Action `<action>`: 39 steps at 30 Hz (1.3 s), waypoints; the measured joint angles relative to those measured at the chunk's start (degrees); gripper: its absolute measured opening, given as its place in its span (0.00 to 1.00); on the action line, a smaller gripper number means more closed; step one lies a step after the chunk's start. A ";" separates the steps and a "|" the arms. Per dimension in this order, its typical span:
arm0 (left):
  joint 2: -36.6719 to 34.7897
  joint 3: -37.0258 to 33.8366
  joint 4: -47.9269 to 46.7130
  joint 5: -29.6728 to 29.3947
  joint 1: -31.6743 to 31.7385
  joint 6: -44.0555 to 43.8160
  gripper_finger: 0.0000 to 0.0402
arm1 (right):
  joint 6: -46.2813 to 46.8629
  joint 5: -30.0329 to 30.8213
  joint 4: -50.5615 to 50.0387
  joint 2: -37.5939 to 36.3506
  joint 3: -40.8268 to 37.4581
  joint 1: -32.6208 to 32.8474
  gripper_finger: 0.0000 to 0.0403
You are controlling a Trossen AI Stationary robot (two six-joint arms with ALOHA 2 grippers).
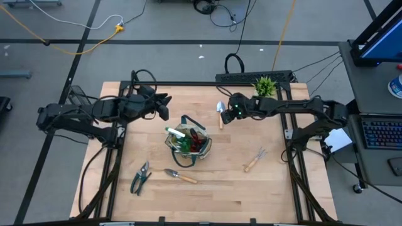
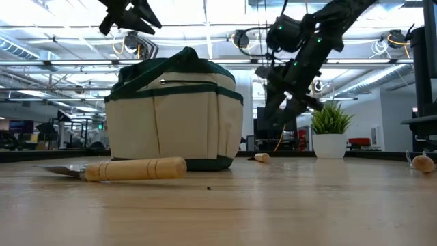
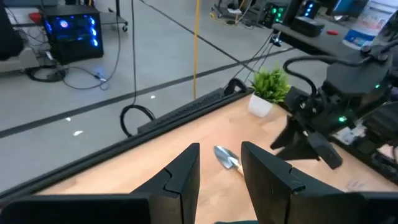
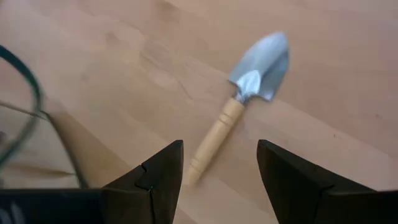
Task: Pick & Place Garden tools in Gardening bag
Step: Put the brown trowel into the gardening bag
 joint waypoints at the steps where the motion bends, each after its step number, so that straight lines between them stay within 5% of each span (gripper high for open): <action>1: 0.00 0.00 -0.28 0.04 0.35 0.28 0.30 | -0.08 -0.76 -0.08 0.97 0.43 0.00 0.49; 9: -0.69 -2.01 -1.85 2.32 2.99 0.28 0.30 | -2.03 -0.68 -4.98 7.86 7.08 -0.13 0.49; 15: -5.07 -9.10 5.78 3.49 4.28 -0.33 0.30 | -2.03 -0.77 -9.73 12.21 11.16 -0.39 0.49; 27: -17.01 -20.85 12.05 0.56 4.48 -1.97 0.30 | 2.98 -3.85 -9.92 16.82 11.75 -0.42 0.49; 39: -23.83 -23.55 9.62 -0.54 4.48 -2.04 0.30 | 5.04 -3.48 -4.03 21.17 11.73 -0.44 0.49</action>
